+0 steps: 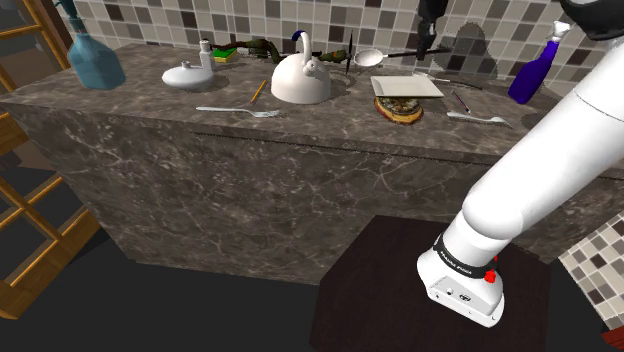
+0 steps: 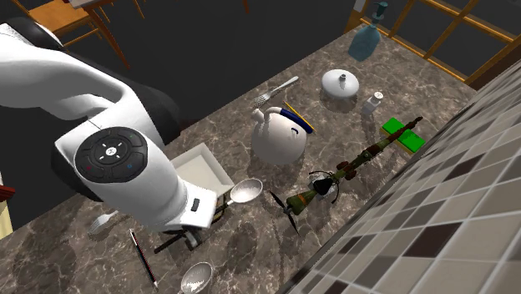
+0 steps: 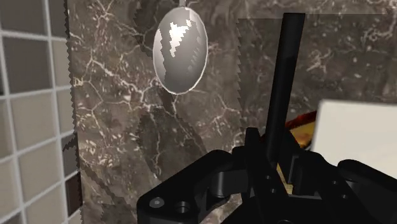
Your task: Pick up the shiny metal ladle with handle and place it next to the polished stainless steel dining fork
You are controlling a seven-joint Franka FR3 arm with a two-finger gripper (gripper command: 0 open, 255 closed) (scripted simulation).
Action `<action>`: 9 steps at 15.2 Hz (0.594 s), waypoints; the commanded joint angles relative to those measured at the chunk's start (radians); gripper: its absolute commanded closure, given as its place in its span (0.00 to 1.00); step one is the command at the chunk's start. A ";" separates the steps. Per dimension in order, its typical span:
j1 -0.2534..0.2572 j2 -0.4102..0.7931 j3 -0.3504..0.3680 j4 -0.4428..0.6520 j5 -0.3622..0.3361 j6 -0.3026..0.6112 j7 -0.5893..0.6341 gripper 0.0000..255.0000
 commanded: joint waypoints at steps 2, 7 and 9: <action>-0.028 -0.039 -0.032 -0.035 -0.020 0.010 -0.055 1.00; -0.075 -0.084 -0.094 -0.068 -0.047 0.024 -0.154 1.00; -0.082 -0.090 -0.105 -0.086 -0.052 0.039 -0.169 1.00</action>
